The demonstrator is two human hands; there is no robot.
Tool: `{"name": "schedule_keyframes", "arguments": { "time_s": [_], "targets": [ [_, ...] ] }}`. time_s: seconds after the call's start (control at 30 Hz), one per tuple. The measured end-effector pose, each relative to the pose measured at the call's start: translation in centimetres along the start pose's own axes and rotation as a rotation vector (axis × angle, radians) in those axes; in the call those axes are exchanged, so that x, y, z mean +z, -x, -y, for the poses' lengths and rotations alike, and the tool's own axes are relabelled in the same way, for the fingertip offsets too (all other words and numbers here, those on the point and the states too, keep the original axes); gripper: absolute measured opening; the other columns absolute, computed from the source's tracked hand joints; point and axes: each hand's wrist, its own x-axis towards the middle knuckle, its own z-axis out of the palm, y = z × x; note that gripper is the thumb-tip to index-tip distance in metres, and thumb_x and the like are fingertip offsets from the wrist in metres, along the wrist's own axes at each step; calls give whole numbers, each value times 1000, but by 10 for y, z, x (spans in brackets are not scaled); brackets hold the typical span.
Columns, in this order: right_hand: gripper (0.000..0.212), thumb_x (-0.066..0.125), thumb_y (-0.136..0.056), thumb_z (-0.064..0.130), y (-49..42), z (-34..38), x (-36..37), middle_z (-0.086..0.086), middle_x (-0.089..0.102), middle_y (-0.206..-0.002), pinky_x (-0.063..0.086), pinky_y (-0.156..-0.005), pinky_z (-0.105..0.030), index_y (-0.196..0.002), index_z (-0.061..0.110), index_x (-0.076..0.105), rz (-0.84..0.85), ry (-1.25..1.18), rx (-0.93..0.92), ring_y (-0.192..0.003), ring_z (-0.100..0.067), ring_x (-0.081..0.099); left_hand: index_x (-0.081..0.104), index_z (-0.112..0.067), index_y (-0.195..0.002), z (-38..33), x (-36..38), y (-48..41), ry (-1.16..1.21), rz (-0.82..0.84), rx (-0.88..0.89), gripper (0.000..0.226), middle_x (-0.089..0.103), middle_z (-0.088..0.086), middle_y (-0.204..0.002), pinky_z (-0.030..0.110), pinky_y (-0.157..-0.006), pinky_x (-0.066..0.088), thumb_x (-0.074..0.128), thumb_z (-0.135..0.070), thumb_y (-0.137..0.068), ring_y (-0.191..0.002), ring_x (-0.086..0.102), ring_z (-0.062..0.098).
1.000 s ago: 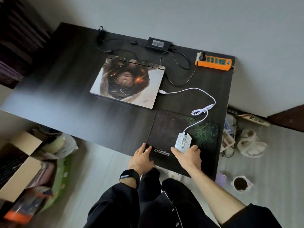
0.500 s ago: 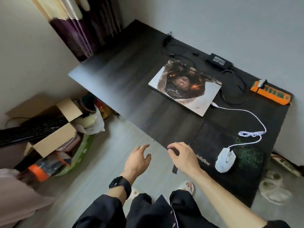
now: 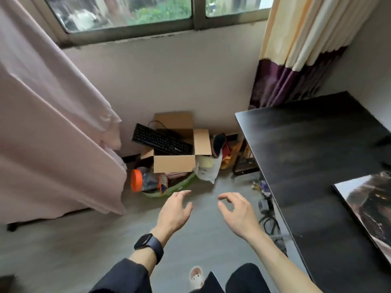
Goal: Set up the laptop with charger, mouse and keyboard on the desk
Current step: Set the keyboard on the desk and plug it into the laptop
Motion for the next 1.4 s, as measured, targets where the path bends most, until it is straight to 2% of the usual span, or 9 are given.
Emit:
{"name": "schedule_keyframes", "arguments": {
  "time_s": [0.1,0.3,0.4,0.67,0.8,0.9,1.17,1.3,1.4],
  "targets": [
    [17,58,-96,33,-37,18,7,16,60,-113,42,-97,-27,-111,32,65,86,-2,-20,-109,-5,52,49,-27,-140,20,-12,-16,67,-32,-94,46,52,-5,-140,27,-107,37,53,-33,-95,-131,46,13],
    [18,59,-96,29,-125,23,15,14,61,-110,39,-91,-19,-113,27,66,167,23,-52,-104,-2,54,51,-29,-138,33,-22,-75,103,-18,-176,44,52,-9,-140,24,-107,37,52,-34,-95,-129,47,9],
    [19,60,-95,29,-188,26,14,12,63,-110,45,-97,-25,-113,25,68,188,-3,-73,-107,-5,58,52,-28,-137,34,-35,-126,89,-22,-226,44,53,-8,-140,27,-109,37,52,-34,-94,-130,48,10],
    [25,53,-97,36,-334,36,11,7,62,-114,47,-94,-31,-118,27,64,344,36,-47,-108,-12,58,56,-22,-135,21,-79,-245,35,30,-389,43,59,-3,-134,27,-104,41,54,-31,-93,-124,54,16],
    [27,52,-98,36,-373,37,31,5,62,-118,46,-91,-30,-121,25,62,434,54,14,-110,-13,57,54,-18,-137,33,-96,-286,22,63,-446,44,56,1,-137,24,-102,37,54,-27,-94,-126,53,17],
    [31,52,-98,37,-404,34,55,5,61,-123,46,-91,-30,-124,24,61,459,70,91,-111,-14,57,53,-19,-138,58,-103,-327,26,113,-482,45,56,2,-139,27,-104,38,54,-28,-94,-126,53,18],
    [39,53,-98,40,-448,12,147,1,63,-127,49,-94,-33,-132,19,54,477,37,405,-112,-17,60,56,-17,-134,158,-105,-426,-52,307,-458,42,56,7,-134,28,-102,38,55,-26,-92,-126,51,23],
    [55,52,-98,42,-484,14,220,-5,52,-144,47,-102,-39,-145,15,41,485,37,454,-125,-24,55,52,-18,-137,214,-122,-468,-162,151,-418,48,31,12,-153,37,-112,31,58,-27,-90,-138,35,32],
    [65,50,-99,44,-521,23,272,-5,35,-158,44,-106,-44,-154,20,27,488,1,498,-135,-29,48,46,-17,-142,256,-138,-501,-224,-29,-406,59,18,14,-159,45,-113,31,65,-32,-88,-140,26,38]
  ]
}}
